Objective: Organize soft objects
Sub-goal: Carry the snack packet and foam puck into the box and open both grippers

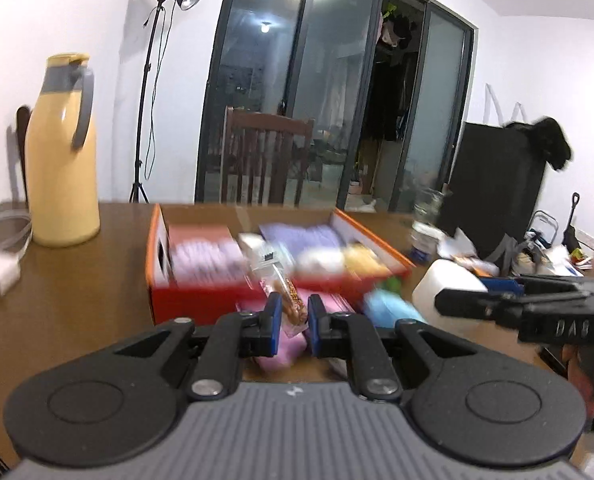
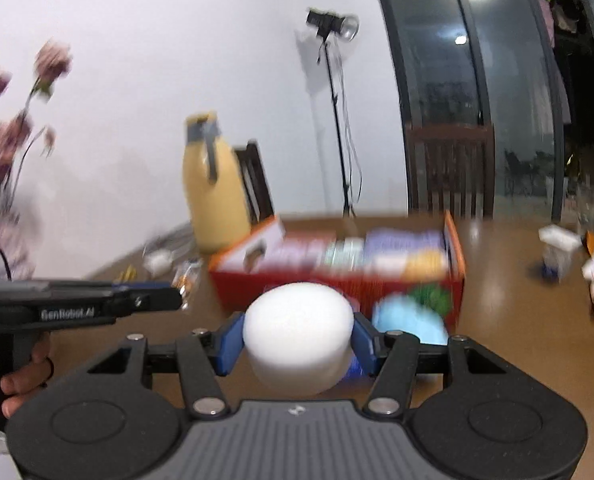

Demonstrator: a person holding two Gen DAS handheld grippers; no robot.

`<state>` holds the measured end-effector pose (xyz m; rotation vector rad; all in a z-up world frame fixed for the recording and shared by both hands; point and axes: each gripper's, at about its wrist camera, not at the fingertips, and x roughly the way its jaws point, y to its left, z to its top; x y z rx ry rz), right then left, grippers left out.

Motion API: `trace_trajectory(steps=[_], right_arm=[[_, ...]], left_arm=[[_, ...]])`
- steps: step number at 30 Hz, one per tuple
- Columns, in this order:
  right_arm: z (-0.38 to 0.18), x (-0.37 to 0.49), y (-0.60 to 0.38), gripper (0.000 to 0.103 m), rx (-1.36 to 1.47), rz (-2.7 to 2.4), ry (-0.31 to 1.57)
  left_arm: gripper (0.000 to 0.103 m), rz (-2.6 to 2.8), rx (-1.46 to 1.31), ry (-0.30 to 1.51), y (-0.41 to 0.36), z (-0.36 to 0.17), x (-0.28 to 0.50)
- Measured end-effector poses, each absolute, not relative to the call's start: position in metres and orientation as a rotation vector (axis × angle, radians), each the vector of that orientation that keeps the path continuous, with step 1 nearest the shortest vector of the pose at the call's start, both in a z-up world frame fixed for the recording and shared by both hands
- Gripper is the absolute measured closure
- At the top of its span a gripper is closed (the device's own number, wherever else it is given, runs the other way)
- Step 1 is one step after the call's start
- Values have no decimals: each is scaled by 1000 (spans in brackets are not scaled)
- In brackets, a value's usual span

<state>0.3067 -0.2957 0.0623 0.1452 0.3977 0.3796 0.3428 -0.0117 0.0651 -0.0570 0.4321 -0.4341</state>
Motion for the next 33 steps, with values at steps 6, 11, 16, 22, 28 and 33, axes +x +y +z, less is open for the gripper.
trace_trajectory(steps=[6, 11, 16, 22, 28, 33], right_arm=[[66, 454, -295, 47, 285, 369, 549], [34, 528, -265, 48, 205, 344, 711], [6, 533, -254, 48, 107, 289, 803], [23, 523, -264, 36, 127, 259, 797], [93, 494, -283, 33, 112, 274, 646], [151, 440, -306, 26, 91, 247, 510]], left_arm=[[88, -383, 40, 572, -15, 62, 454], [88, -340, 200, 626, -28, 37, 499], [78, -345, 248, 645, -24, 21, 501], [63, -339, 223, 652, -14, 35, 499], [61, -332, 189, 562, 0, 86, 466], [51, -331, 134, 443, 9, 139, 416]])
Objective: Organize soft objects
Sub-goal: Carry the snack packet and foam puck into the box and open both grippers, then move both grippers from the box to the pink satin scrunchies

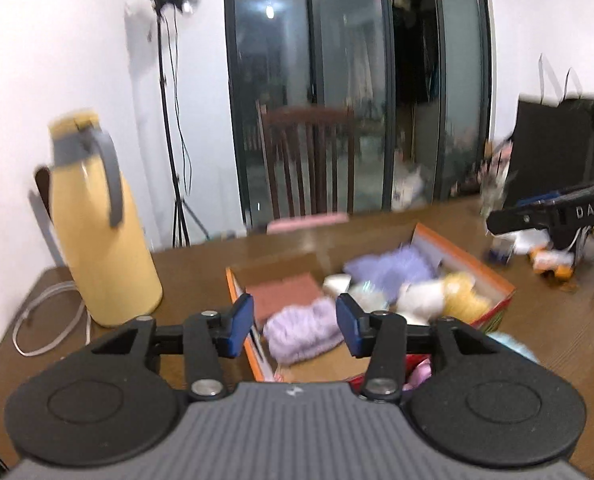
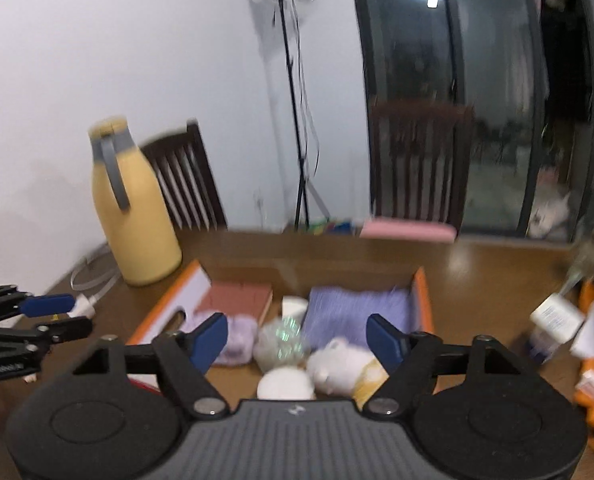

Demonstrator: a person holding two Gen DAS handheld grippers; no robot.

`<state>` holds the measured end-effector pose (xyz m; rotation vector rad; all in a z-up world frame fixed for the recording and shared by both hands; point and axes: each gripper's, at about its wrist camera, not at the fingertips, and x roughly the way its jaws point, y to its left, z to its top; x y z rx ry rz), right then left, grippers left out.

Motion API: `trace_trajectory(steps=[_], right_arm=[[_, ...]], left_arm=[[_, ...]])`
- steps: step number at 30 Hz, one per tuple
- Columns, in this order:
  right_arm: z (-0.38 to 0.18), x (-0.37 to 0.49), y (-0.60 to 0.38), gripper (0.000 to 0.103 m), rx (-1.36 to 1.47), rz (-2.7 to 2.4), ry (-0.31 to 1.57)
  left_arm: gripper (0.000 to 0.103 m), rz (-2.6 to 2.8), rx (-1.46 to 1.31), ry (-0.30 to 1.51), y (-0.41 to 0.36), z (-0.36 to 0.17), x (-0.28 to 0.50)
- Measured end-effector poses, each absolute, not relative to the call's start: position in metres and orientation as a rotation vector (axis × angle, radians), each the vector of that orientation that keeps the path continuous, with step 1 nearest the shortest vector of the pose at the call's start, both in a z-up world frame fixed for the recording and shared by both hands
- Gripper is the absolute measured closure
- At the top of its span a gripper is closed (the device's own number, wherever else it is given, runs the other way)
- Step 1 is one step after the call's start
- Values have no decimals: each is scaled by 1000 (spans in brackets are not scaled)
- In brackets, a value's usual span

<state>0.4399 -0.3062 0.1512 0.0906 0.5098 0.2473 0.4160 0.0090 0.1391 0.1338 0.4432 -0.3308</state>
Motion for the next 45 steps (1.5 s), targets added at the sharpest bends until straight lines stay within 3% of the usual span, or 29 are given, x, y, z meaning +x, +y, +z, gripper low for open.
trace_trajectory(steps=[7, 13, 22, 29, 35, 38, 42, 45], right_arm=[[171, 362, -318, 23, 66, 242, 386], [124, 252, -303, 15, -58, 297, 218], [46, 166, -295, 11, -40, 307, 323], [37, 170, -292, 12, 18, 311, 342], [30, 220, -293, 15, 131, 317, 362], [29, 265, -289, 22, 152, 332, 382], [22, 336, -283, 36, 177, 352, 444], [12, 391, -276, 51, 187, 336, 523]], left_arm=[[26, -313, 116, 307, 0, 159, 338], [9, -351, 80, 239, 0, 122, 245], [7, -336, 14, 324, 6, 59, 164], [7, -326, -17, 361, 10, 48, 179], [7, -368, -84, 414, 1, 35, 238], [9, -385, -117, 445, -6, 26, 290], [29, -414, -160, 514, -15, 13, 357], [33, -421, -139, 565, -26, -1, 399]])
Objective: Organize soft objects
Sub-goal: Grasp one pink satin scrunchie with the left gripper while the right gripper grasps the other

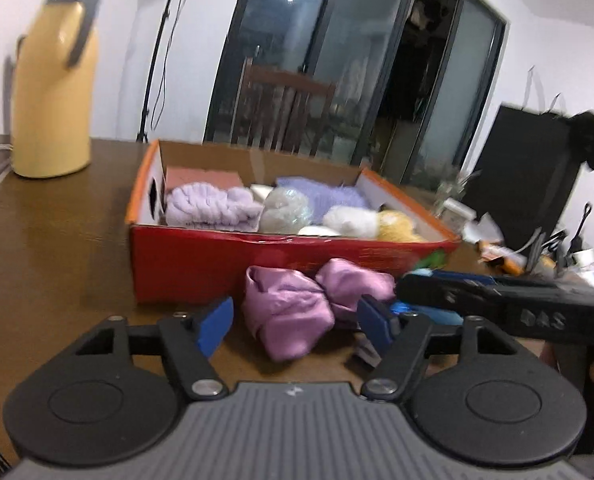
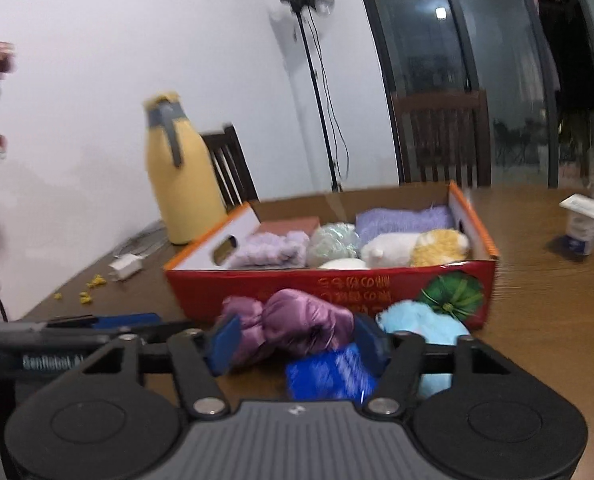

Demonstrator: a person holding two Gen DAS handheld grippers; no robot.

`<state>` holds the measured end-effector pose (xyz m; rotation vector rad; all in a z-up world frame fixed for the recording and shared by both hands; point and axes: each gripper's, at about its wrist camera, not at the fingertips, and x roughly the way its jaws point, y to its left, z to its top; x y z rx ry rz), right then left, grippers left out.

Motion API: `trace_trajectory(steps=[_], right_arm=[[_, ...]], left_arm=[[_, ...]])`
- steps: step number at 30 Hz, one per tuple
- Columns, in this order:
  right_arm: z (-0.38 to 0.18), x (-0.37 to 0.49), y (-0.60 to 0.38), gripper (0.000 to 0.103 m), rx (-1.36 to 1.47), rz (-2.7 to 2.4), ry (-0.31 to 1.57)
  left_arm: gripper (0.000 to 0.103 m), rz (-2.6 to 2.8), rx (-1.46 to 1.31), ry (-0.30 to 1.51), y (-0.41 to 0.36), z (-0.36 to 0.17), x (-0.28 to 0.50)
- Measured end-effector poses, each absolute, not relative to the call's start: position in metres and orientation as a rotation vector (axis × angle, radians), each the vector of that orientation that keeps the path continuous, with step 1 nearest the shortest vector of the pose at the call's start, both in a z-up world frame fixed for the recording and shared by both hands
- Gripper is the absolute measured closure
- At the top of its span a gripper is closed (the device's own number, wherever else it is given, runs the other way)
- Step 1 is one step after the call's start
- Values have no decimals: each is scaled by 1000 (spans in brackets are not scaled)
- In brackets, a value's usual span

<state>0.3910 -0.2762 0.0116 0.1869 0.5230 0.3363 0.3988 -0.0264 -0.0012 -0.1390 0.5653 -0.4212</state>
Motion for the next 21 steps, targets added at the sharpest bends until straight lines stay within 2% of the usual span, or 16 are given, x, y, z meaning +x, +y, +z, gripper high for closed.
trace_trajectory(steps=[2, 4, 8, 10, 12, 16, 21], right_arm=[[4, 417, -269, 57, 153, 319, 565], [-5, 432, -263, 58, 118, 314, 606], [-24, 437, -264, 64, 151, 343, 626], [-26, 436, -263, 73, 147, 362, 622], [-28, 435, -261, 79, 153, 379, 622], [-28, 431, -259, 85, 142, 391, 600], [-2, 395, -243, 86, 43, 358, 500]], left_arm=[[37, -413, -147, 596, -29, -12, 417], [48, -436, -173, 615, -27, -23, 426], [61, -458, -172, 620, -28, -32, 423], [65, -462, -173, 625, -28, -33, 423], [66, -462, -179, 629, -28, -34, 424], [70, -462, -189, 626, -29, -32, 425], [71, -478, -137, 512, -28, -2, 388]])
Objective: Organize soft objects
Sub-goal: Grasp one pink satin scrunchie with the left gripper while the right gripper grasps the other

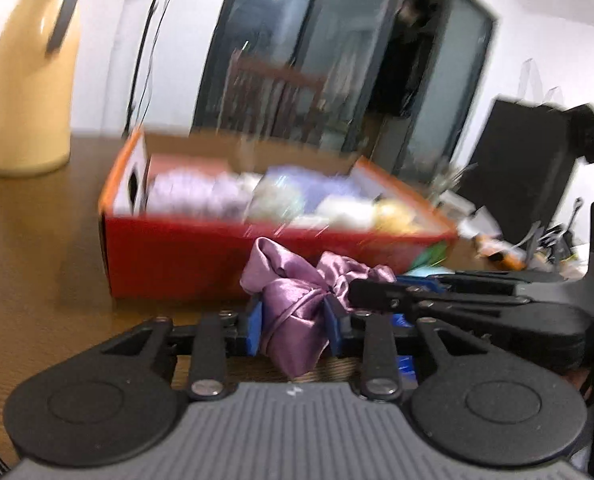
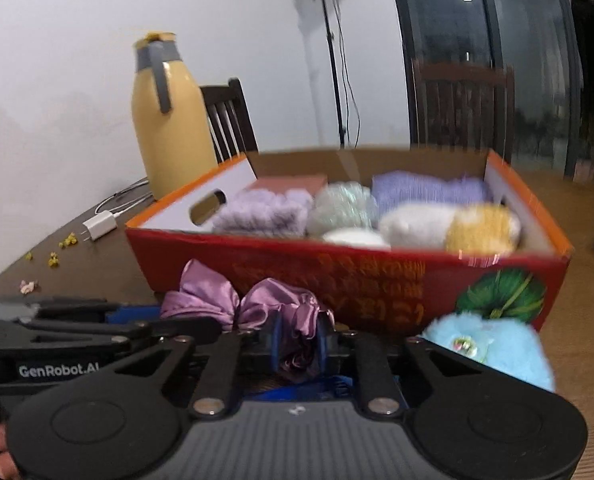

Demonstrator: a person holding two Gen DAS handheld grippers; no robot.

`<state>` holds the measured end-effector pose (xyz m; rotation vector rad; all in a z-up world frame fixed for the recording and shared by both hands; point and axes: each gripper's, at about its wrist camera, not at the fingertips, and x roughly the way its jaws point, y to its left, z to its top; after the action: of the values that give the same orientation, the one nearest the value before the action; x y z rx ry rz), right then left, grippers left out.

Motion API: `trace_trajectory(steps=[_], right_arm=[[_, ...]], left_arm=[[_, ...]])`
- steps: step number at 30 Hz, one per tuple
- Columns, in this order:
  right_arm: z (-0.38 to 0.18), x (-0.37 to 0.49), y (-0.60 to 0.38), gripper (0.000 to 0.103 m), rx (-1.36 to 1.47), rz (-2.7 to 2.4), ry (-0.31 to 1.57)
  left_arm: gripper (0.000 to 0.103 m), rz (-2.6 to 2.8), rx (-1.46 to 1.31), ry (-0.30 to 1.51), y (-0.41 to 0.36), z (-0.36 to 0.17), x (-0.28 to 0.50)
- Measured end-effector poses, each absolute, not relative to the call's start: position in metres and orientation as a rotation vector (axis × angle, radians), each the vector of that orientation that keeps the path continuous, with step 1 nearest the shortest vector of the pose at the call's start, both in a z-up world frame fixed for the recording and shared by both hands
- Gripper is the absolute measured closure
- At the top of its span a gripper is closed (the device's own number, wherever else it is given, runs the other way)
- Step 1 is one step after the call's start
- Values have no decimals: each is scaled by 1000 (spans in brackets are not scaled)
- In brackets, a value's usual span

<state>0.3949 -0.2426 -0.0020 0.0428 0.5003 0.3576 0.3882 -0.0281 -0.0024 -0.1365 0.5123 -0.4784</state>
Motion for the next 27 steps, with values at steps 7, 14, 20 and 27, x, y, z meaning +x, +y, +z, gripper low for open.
trace_trajectory(steps=[7, 14, 20, 27], right_arm=[[28, 291, -256, 86, 135, 411, 440], [-9, 209, -260, 86, 158, 422, 540], [-24, 183, -258, 85, 157, 418, 567], [-21, 187, -262, 85, 167, 413, 556]], left_arm=[[72, -510, -120, 478, -18, 27, 286], [72, -512, -99, 572, -23, -3, 208], [72, -511, -91, 595, -27, -13, 186], [72, -520, -111, 586, -25, -10, 193]])
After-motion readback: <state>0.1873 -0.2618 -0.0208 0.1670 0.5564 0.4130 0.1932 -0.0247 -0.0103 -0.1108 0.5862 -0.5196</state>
